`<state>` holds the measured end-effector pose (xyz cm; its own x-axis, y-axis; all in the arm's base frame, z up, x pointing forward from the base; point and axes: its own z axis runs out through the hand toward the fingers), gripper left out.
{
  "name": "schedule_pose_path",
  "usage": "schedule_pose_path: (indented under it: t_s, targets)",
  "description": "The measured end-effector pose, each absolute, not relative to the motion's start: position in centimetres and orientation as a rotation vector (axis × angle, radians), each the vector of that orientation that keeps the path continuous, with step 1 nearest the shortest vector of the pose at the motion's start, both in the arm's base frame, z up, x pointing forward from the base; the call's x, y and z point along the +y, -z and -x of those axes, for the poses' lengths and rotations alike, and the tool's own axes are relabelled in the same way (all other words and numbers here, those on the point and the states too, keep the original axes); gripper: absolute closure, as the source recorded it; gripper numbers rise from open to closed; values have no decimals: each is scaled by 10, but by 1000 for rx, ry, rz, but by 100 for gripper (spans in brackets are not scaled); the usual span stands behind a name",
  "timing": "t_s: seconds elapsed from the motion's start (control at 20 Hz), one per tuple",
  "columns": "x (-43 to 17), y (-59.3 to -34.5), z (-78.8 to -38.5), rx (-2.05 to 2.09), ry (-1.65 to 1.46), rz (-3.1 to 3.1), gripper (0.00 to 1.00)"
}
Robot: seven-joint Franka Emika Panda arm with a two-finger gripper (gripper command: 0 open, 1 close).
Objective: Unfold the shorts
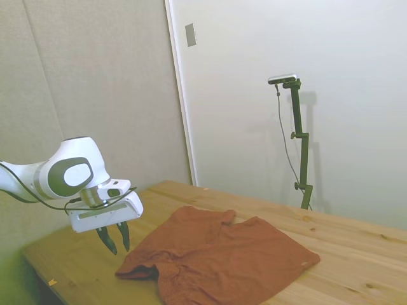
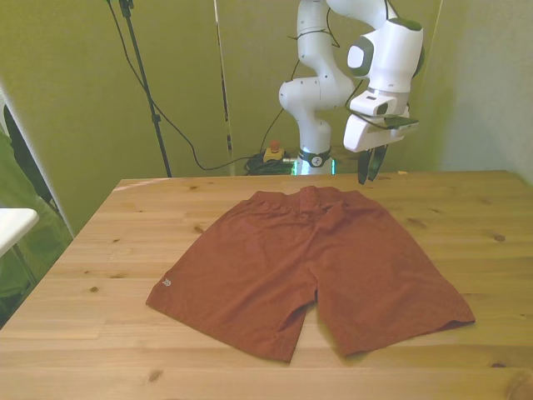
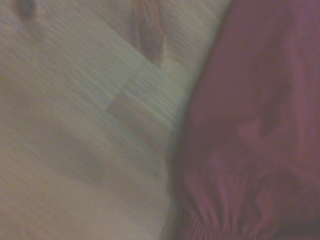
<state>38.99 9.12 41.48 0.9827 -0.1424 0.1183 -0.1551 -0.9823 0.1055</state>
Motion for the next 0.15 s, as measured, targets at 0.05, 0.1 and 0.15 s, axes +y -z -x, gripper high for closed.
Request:
schedule_pose_path:
  t_s: [0.05,0.1,0.15]
  targets:
    - [93,-423,-385,-236,-174,-3019,0]
    - [94,-431,-380,-249,-180,-3025,0]
    - [95,-439,-375,-266,-182,-3030,0]
